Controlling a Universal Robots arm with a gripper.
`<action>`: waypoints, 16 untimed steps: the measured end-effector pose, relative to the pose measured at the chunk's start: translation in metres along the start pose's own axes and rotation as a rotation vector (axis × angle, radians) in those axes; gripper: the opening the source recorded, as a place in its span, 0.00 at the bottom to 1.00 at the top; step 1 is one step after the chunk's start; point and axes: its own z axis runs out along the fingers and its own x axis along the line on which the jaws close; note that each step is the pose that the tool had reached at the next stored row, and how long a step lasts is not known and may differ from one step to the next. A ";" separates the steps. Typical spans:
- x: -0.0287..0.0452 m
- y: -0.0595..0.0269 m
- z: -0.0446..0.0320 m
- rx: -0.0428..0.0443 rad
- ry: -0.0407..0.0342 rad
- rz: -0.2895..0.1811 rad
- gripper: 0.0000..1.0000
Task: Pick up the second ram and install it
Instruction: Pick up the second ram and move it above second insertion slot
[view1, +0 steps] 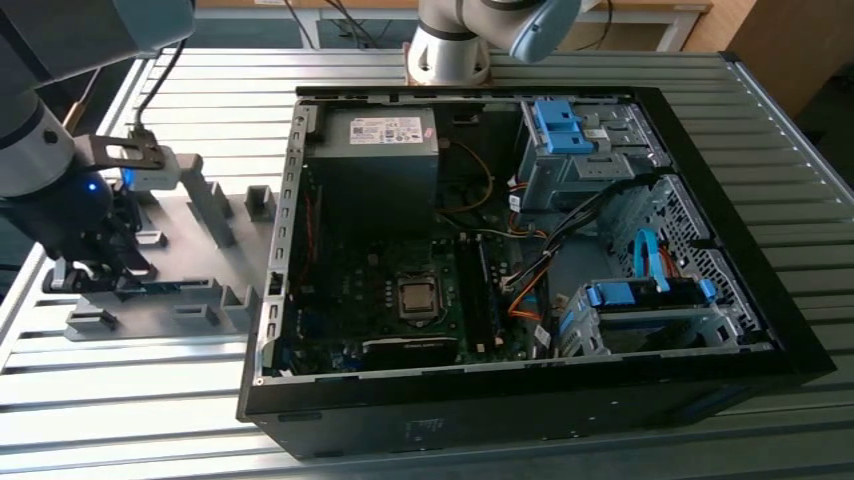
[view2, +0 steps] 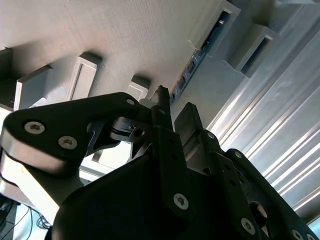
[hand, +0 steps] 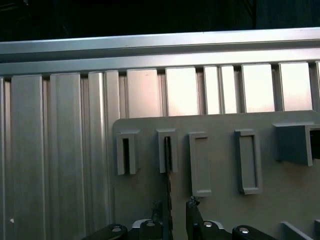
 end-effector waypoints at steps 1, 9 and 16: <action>0.0001 0.0001 0.0014 0.0000 0.0000 0.000 0.32; 0.0009 0.0013 0.0086 0.0013 -0.0001 0.000 0.32; 0.0011 0.0014 0.0134 0.0034 -0.0002 0.000 0.32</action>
